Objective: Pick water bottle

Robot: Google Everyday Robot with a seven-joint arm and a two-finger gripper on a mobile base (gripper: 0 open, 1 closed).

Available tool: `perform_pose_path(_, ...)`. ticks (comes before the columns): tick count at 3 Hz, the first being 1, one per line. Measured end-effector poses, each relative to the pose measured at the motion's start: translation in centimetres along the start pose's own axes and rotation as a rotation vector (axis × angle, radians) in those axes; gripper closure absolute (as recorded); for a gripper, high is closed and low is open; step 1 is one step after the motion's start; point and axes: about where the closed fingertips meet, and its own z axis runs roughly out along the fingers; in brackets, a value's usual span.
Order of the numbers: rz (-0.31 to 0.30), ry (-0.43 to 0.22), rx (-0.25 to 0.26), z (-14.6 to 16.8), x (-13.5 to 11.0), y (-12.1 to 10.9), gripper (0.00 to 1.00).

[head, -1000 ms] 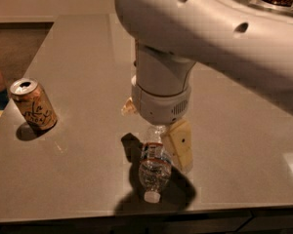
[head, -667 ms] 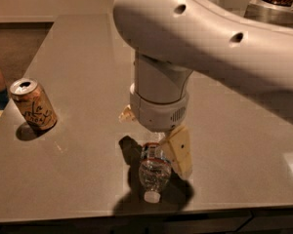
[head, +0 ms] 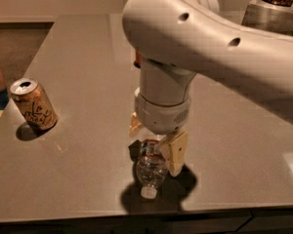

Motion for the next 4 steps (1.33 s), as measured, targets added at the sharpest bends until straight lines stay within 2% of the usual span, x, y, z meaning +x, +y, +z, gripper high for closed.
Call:
perform_pose_path(1, 0.026, -0.018, -0.002, -0.2, 0.8, 0.0, 0.50)
perform_pose_path(2, 0.083, -0.057, 0.027, -2.0, 2.0, 0.1, 0.72)
perform_pose_path(3, 0.186, -0.131, 0.077, -4.9, 3.8, 0.3, 0.95)
perform_pose_path(4, 0.302, -0.235, 0.164, -9.3, 5.5, 0.1, 1.00)
